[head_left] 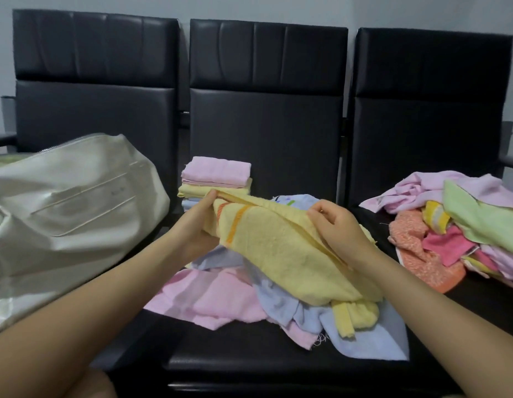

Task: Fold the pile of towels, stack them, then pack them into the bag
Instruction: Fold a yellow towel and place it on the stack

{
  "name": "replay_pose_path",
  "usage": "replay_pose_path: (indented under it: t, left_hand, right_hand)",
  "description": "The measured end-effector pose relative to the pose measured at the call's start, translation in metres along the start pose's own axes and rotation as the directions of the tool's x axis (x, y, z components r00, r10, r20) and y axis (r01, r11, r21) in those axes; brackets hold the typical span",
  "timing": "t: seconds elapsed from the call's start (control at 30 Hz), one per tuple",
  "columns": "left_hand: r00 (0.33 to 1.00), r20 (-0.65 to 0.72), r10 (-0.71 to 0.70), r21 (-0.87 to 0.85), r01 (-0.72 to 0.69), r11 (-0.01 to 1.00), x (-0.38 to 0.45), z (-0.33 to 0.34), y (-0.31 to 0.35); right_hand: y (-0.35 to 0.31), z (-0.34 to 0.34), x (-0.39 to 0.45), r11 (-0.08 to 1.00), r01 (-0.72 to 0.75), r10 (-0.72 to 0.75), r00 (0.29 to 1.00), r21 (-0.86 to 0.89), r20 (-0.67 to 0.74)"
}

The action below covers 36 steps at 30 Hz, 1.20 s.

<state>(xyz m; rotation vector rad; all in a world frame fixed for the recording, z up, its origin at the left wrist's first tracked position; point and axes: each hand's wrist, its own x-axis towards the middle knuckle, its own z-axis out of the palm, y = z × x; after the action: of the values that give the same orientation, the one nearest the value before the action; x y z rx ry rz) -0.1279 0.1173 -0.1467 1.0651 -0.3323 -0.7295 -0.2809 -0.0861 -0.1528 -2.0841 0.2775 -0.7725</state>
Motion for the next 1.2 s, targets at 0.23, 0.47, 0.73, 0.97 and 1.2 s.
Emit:
replay_pose_path:
  t: [0.23, 0.47, 0.73, 0.97, 1.2]
  left_hand:
    - [1.0, -0.004, 0.003, -0.012, -0.003, 1.0, 0.016, 0.01, 0.005]
    - [0.998, -0.06, -0.015, -0.023, 0.013, 1.0, 0.048, -0.003, -0.007]
    - [0.958, -0.253, 0.137, 0.037, -0.132, 0.991, 0.122, -0.008, 0.075]
    - [0.759, -0.615, 0.215, 0.244, -0.076, 0.967, 0.188, -0.026, 0.091]
    - [0.707, -0.509, 0.491, 0.798, 0.173, 0.578, 0.156, -0.007, 0.021]
  right_hand:
    - [-0.005, -0.008, 0.024, 0.998, 0.002, 0.01, 0.985, 0.069, -0.173]
    - [-0.027, -0.006, 0.081, 0.94, -0.258, 0.293, 0.946, 0.223, -0.141]
    - [-0.015, -0.018, 0.156, 0.837, -0.038, 0.241, 0.922, -0.546, 0.304]
    - [0.034, 0.014, 0.207, 0.877, -0.468, 0.456, 0.882, -0.106, -0.117]
    - [0.071, 0.003, 0.154, 0.77, -0.628, 0.619, 0.778, -0.109, -0.112]
